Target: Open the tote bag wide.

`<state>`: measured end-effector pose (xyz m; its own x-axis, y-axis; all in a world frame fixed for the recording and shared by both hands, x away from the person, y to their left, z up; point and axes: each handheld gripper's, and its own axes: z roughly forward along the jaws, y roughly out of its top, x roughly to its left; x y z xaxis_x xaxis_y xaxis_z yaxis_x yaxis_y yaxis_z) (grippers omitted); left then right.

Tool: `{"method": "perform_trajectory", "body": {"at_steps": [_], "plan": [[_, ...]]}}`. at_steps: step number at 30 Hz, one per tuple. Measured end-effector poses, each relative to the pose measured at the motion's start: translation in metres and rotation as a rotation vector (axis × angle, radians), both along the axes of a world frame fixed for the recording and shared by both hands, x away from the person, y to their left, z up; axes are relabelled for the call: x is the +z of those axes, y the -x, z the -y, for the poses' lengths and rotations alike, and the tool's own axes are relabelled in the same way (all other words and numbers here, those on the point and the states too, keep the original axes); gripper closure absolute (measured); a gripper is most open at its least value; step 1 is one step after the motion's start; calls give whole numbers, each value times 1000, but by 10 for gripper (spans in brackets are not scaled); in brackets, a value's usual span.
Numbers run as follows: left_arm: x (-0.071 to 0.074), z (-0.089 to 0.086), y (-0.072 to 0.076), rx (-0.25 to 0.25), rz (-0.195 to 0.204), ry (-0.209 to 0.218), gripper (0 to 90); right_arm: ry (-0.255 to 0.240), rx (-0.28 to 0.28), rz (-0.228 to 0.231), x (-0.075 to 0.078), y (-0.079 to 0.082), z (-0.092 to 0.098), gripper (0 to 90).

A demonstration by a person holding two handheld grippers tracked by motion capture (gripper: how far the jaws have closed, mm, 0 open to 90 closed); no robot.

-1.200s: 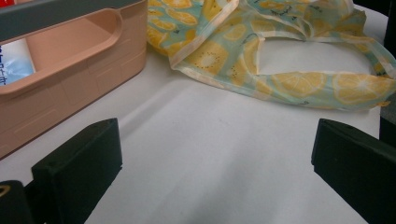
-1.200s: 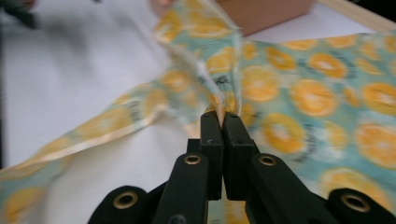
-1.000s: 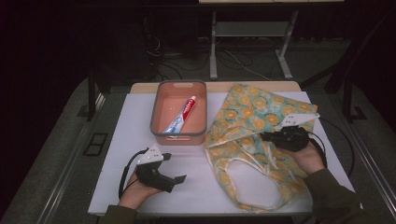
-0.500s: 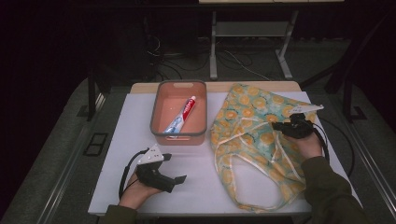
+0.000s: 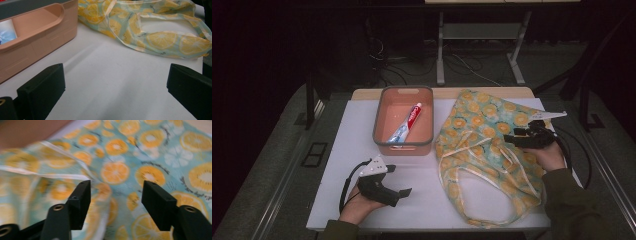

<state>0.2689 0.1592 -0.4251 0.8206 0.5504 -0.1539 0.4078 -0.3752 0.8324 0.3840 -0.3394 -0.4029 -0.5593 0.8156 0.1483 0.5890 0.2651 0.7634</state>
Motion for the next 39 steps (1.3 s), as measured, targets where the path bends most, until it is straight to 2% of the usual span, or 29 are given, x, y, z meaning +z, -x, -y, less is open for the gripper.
{"method": "perform_trajectory", "body": {"at_steps": [5, 7, 13, 17, 20, 25, 29, 33, 35, 39], "plan": [[1, 0, 1, 4, 1, 3, 2, -14, 99, 9, 16, 26, -10, 410], [1, 0, 1, 5, 0, 3, 2, -3, 157, 1, 15, 38, -17, 419], [0, 0, 1, 2, -1, 0, 2, 67, 275, -29, 0, 67, -32, 470], [0, 1, 1, 1, 0, -3, 2, 115, 337, -62, -14, 70, -42, 536], [0, 1, 1, 0, 0, -3, 2, 135, 346, -86, -24, 65, -47, 571], [0, 1, 1, -2, -2, -8, 2, 154, 352, -88, -32, 58, -53, 688], [0, 1, 1, -2, -1, -6, 4, 136, 382, -115, -36, 54, -56, 891], [0, 1, 1, 0, 0, -5, 3, 95, 441, -153, -34, 60, -60, 895], [0, 0, 1, -1, 0, -4, 3, 88, 468, -160, -33, 65, -65, 896], [1, 0, 1, -1, 4, -3, 3, 33, 534, -174, -27, 76, -76, 896]]}}
